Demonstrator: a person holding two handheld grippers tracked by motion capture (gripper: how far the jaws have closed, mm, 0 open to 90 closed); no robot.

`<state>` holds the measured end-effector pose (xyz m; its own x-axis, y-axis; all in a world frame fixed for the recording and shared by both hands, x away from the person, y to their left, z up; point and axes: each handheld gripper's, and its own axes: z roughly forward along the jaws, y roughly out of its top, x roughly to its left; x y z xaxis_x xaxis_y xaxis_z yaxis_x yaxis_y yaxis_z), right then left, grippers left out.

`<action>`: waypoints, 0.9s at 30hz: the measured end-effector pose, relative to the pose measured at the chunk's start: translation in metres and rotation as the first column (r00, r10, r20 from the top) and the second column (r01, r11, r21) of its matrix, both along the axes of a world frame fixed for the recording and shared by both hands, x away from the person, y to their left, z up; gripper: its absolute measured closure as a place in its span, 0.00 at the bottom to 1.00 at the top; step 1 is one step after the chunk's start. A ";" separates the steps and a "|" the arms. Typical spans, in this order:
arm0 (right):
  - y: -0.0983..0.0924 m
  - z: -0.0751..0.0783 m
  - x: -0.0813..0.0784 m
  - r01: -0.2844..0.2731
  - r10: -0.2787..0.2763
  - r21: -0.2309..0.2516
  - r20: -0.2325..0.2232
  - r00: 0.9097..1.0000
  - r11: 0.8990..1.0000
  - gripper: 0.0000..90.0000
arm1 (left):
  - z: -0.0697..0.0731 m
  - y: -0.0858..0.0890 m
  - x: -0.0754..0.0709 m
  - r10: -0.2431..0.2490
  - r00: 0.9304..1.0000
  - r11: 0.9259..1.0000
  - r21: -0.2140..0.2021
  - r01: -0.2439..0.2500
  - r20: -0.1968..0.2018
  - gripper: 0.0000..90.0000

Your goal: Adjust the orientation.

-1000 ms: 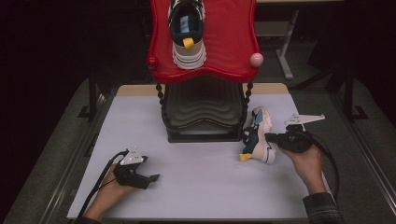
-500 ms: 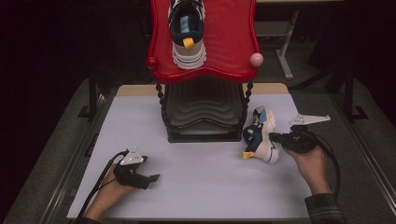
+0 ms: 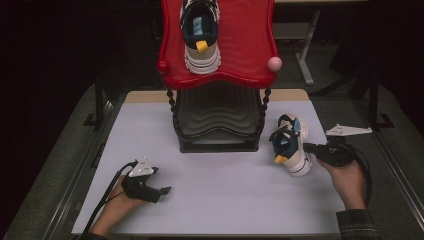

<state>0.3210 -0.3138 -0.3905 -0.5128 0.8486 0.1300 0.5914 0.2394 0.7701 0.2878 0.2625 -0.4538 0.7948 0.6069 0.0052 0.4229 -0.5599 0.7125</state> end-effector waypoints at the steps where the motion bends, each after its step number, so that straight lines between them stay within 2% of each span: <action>1: -0.004 -0.002 0.000 0.011 -0.011 -0.003 -0.002 1.000 1.000 1.00 | 0.000 0.000 0.000 0.000 1.000 1.000 0.000 0.000 0.000 0.15; 4: -0.013 -0.007 0.000 0.034 -0.034 0.014 -0.024 0.999 0.999 1.00 | 0.000 0.000 0.000 0.000 1.000 1.000 -0.001 0.000 -0.001 0.15; 8: -0.023 -0.015 0.001 0.068 -0.068 -0.002 -0.061 0.996 0.998 1.00 | 0.000 0.000 0.000 0.000 1.000 1.000 -0.001 0.000 -0.001 0.15; 11: -0.029 -0.020 0.001 0.075 -0.075 0.004 -0.073 0.994 0.997 1.00 | 0.000 0.000 0.000 0.000 1.000 1.000 0.000 0.000 -0.001 0.15; 13: -0.031 -0.023 0.002 0.084 -0.082 0.014 -0.080 0.993 0.996 1.00 | 0.000 0.000 0.000 0.000 1.000 1.000 0.000 0.000 -0.001 0.14; 19: -0.035 -0.034 0.011 0.108 -0.108 -0.006 -0.112 0.988 0.994 1.00 | 0.000 0.000 0.000 0.000 1.000 1.000 0.000 0.000 -0.001 0.15; 27: -0.034 -0.041 0.013 0.088 -0.088 -0.005 -0.140 0.986 0.996 1.00 | 0.000 0.000 0.000 -0.001 1.000 1.000 0.000 0.001 -0.001 0.15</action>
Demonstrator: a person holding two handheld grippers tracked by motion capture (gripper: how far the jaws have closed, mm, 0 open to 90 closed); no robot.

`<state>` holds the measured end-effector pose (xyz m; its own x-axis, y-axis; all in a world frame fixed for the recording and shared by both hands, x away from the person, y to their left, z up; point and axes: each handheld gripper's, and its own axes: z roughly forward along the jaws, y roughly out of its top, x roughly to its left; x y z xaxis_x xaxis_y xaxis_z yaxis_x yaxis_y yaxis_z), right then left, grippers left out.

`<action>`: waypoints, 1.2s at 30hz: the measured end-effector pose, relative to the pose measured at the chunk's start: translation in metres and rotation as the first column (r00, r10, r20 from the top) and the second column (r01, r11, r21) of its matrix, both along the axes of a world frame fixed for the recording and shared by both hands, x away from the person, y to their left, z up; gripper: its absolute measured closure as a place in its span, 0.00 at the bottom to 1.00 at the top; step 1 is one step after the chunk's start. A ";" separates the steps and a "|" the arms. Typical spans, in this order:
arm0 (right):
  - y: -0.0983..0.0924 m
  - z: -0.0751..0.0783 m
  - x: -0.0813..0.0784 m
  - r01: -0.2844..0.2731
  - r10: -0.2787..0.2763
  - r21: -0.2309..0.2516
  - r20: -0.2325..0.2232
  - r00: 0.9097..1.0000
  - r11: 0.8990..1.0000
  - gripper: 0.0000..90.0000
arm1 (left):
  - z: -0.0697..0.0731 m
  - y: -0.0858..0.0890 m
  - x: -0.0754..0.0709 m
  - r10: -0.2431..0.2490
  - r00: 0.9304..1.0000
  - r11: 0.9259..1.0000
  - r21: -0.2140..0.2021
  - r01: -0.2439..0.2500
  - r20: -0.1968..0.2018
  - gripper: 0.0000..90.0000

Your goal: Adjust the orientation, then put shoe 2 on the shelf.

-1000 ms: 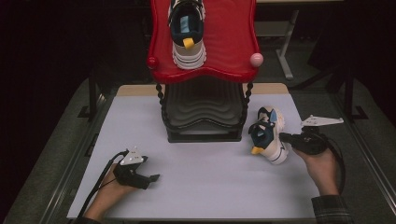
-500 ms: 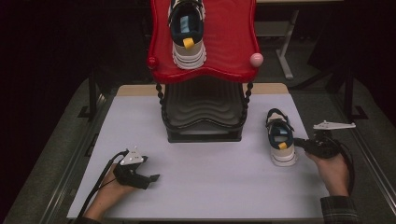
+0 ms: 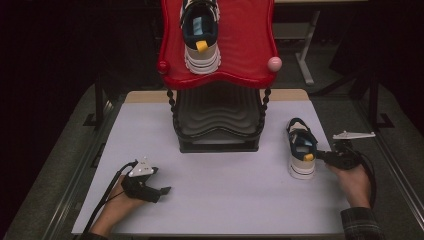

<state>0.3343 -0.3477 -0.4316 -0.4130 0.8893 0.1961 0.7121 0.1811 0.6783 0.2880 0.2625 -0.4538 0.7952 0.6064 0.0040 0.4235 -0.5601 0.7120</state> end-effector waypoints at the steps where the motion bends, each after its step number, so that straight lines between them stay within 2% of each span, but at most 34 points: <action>1: 0.002 -0.001 0.001 -0.016 0.016 0.002 -0.011 1.000 1.000 1.00 | 0.000 0.000 0.000 0.000 1.000 1.000 0.000 0.000 0.000 0.15; 5: 0.022 -0.004 0.005 -0.101 0.101 -0.011 -0.023 0.995 0.995 1.00 | 0.000 0.000 0.000 0.000 1.000 1.000 0.000 0.000 0.001 0.15; 9: 0.037 -0.002 0.006 -0.142 0.142 -0.026 -0.024 0.990 0.989 1.00 | 0.000 0.000 0.000 0.000 1.000 1.000 -0.001 0.000 0.001 0.15; 12: 0.036 -0.001 0.005 -0.137 0.137 -0.016 -0.024 0.990 0.990 0.97 | 0.000 0.000 0.000 0.000 1.000 1.000 0.000 0.000 0.001 0.15; 15: 0.026 0.004 0.002 -0.107 0.107 0.010 -0.003 0.994 0.994 0.92 | 0.000 0.000 0.000 0.002 1.000 1.000 -0.002 -0.002 0.002 0.15; 18: 0.015 0.012 -0.003 -0.067 0.066 0.041 0.029 0.997 0.997 0.84 | 0.000 0.000 0.000 0.003 1.000 1.000 -0.002 -0.003 0.002 0.15; 22: 0.006 0.024 -0.008 -0.047 0.042 0.071 0.073 0.996 0.996 0.73 | 0.000 0.000 0.000 0.000 1.000 1.000 0.000 0.000 0.001 0.15; 26: 0.004 0.036 -0.009 -0.060 0.047 0.113 0.115 0.992 0.992 0.70 | 0.000 0.000 0.000 0.002 1.000 1.000 -0.004 -0.002 0.001 0.15; 28: 0.004 0.042 -0.007 -0.072 0.052 0.148 0.138 0.989 0.986 0.68 | 0.000 0.000 0.000 0.002 1.000 1.000 -0.004 -0.002 0.001 0.15; 30: 0.006 0.048 -0.005 -0.076 0.051 0.160 0.153 0.987 0.984 0.65 | 0.000 0.000 0.000 0.002 1.000 1.000 -0.004 -0.002 0.001 0.15; 36: 0.017 0.060 0.011 -0.103 0.067 0.195 0.185 0.980 0.975 0.66 | 0.000 0.000 0.000 0.001 1.000 1.000 -0.003 -0.001 0.000 0.15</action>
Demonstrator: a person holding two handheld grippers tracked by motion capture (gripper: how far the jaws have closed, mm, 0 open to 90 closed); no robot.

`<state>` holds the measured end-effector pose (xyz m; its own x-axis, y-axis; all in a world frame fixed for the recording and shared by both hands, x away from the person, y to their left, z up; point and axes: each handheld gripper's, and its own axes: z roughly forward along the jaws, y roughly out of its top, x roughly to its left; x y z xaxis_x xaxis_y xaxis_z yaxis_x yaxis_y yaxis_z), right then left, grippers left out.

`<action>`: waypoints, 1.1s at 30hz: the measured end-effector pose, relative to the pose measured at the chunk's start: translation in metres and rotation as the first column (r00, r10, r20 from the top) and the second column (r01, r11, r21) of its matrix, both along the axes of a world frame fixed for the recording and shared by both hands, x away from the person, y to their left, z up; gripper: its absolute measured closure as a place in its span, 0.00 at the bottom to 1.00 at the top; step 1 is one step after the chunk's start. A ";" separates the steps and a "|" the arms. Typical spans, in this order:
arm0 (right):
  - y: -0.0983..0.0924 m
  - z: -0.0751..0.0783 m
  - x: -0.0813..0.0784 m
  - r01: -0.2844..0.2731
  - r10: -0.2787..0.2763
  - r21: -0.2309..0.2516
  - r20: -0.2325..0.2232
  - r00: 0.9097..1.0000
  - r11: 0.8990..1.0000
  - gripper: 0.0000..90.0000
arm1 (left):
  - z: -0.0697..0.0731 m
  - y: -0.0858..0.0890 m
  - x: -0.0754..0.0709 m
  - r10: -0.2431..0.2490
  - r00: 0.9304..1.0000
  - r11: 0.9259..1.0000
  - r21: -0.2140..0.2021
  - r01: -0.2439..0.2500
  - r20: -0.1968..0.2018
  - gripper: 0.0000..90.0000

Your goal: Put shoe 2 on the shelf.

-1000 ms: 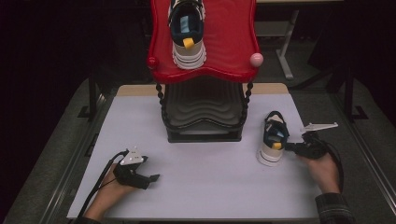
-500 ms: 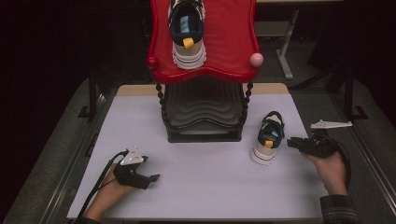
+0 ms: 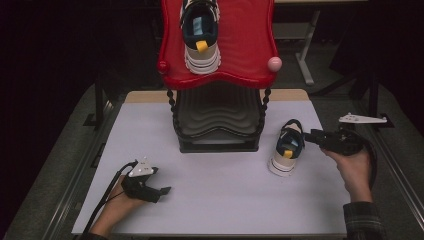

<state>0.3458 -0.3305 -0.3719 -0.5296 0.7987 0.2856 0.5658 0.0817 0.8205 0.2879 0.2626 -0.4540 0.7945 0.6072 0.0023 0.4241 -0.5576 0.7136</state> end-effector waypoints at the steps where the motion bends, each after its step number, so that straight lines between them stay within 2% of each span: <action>1: 0.001 0.001 0.003 -0.003 0.003 0.012 0.001 1.000 1.000 0.66 | 0.000 0.000 0.000 -0.001 1.000 1.000 0.002 0.001 0.000 0.15; 6: 0.011 0.001 0.018 -0.004 0.004 0.023 0.003 1.000 1.000 0.66 | 0.000 0.000 0.000 -0.001 1.000 1.000 0.001 0.001 0.000 0.15; 12: 0.020 -0.007 0.030 -0.017 0.017 0.015 -0.004 1.000 1.000 0.63 | 0.000 0.000 0.000 0.001 1.000 1.000 -0.002 -0.001 0.001 0.15; 16: 0.022 -0.016 0.032 -0.017 0.016 -0.004 -0.025 1.000 1.000 0.63 | 0.000 0.000 0.000 0.000 1.000 1.000 0.001 0.000 0.000 0.15; 20: 0.021 -0.025 0.033 -0.012 0.012 0.002 -0.036 0.999 1.000 0.63 | 0.000 0.000 0.000 0.001 1.000 1.000 -0.002 -0.001 0.001 0.15; 22: 0.022 -0.028 0.034 -0.016 0.015 -0.014 -0.049 0.999 1.000 0.63 | 0.000 0.000 0.000 0.001 1.000 1.000 -0.002 -0.001 0.001 0.15; 25: 0.026 -0.030 0.037 -0.017 0.016 -0.029 -0.044 0.999 0.999 0.64 | 0.000 0.000 0.000 0.000 1.000 1.000 0.001 0.000 0.001 0.15; 33: 0.028 -0.032 0.037 -0.017 0.016 -0.072 -0.023 1.000 0.997 0.73 | 0.000 0.000 0.000 0.001 1.000 1.000 -0.002 -0.001 0.001 0.15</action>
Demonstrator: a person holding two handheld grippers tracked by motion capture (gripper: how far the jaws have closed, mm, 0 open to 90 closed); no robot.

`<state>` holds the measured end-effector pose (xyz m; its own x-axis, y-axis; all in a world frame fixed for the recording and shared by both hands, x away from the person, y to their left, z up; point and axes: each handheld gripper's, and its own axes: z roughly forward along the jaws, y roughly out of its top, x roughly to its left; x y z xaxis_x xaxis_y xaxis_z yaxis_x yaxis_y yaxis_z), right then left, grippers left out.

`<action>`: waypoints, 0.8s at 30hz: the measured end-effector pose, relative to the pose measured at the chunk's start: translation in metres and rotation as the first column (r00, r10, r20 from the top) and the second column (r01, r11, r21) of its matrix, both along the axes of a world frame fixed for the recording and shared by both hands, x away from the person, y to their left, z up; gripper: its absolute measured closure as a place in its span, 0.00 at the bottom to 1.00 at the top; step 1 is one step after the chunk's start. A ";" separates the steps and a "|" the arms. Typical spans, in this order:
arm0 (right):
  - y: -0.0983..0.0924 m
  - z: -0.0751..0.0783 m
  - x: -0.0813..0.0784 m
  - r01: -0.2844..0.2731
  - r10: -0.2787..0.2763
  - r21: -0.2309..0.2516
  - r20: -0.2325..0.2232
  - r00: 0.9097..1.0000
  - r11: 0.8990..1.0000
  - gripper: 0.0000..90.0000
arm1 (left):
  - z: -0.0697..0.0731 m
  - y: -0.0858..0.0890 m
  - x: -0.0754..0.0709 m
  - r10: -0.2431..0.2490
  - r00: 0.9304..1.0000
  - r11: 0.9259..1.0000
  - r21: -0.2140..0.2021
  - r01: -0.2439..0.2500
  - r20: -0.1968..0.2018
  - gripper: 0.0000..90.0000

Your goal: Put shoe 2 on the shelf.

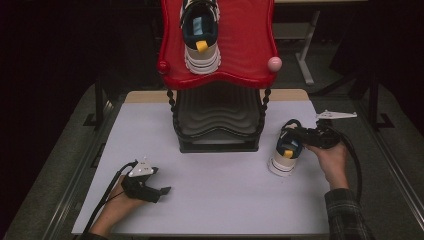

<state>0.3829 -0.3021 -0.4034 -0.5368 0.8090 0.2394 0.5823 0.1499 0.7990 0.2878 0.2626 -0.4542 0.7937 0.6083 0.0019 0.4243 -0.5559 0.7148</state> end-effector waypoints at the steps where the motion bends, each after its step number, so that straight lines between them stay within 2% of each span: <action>1: 0.000 0.000 0.000 -0.001 0.001 0.000 0.003 1.000 1.000 0.73 | 0.000 0.000 0.000 -0.002 1.000 1.000 0.002 0.002 0.000 0.15; 9: -0.002 0.002 -0.002 -0.039 0.039 0.009 0.035 0.999 0.999 0.76 | 0.000 0.000 0.000 0.000 1.000 1.000 0.000 0.000 0.000 0.15; 14: -0.006 0.008 -0.006 -0.041 0.038 0.047 0.060 0.998 0.998 0.77 | 0.000 0.000 0.000 0.000 1.000 1.000 0.000 0.000 0.001 0.15; 20: -0.014 0.023 -0.012 -0.034 0.027 0.070 0.094 0.995 0.997 0.77 | 0.000 0.000 0.000 -0.001 1.000 1.000 0.001 0.001 0.002 0.15; 24: -0.017 0.034 -0.014 -0.036 0.023 0.104 0.122 0.992 0.994 0.77 | 0.000 0.000 0.000 -0.001 1.000 1.000 0.001 0.001 0.002 0.15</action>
